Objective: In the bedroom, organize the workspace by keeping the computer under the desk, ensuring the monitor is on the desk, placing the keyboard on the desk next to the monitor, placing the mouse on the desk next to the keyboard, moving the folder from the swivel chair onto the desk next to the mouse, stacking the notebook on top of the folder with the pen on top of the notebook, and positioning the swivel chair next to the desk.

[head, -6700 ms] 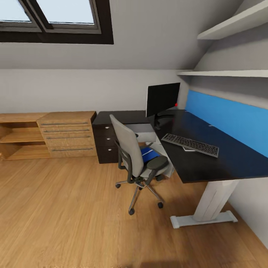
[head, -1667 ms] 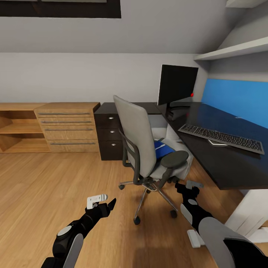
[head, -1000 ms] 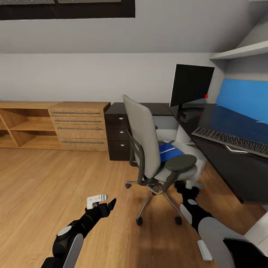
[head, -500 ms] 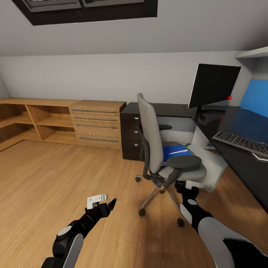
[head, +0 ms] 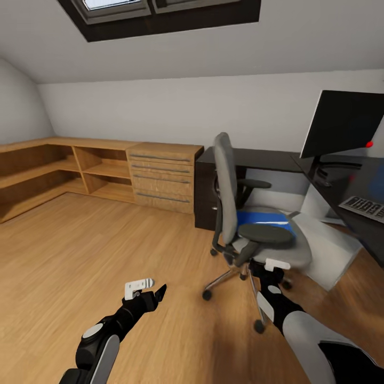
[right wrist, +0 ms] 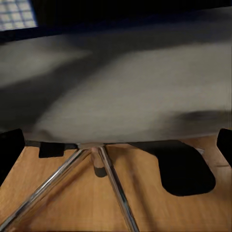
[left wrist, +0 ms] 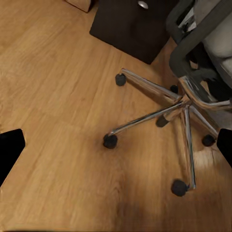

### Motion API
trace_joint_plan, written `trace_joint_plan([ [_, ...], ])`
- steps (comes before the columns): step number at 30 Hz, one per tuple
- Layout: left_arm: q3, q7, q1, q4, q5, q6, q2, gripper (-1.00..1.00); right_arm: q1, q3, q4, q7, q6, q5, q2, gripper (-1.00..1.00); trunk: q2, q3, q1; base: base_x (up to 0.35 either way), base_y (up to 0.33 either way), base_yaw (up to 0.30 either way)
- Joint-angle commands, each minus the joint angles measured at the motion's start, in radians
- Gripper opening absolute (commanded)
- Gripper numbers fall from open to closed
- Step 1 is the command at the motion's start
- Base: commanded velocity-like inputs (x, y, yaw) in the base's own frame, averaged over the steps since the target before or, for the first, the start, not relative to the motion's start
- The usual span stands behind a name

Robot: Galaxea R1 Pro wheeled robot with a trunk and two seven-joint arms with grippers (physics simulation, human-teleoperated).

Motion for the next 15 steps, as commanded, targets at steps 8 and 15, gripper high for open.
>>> trace_joint_plan([
  [8, 0.001, -0.001, -0.001, 0.0, 0.004, 0.004, -0.001, 1.0, -0.001, -0.002, 0.001, 0.003, -0.005, -0.002, 0.007, 1.0, 0.0, -0.001, 0.0, 0.0, 0.163, 0.273],
  [15, 0.001, -0.001, -0.001, 0.0, 0.005, 0.004, -0.001, 1.0, -0.001, -0.002, 0.001, 0.003, -0.005, -0.001, 0.007, 1.0, 0.0, -0.001, 0.0, 0.0, 0.01, 0.185],
])
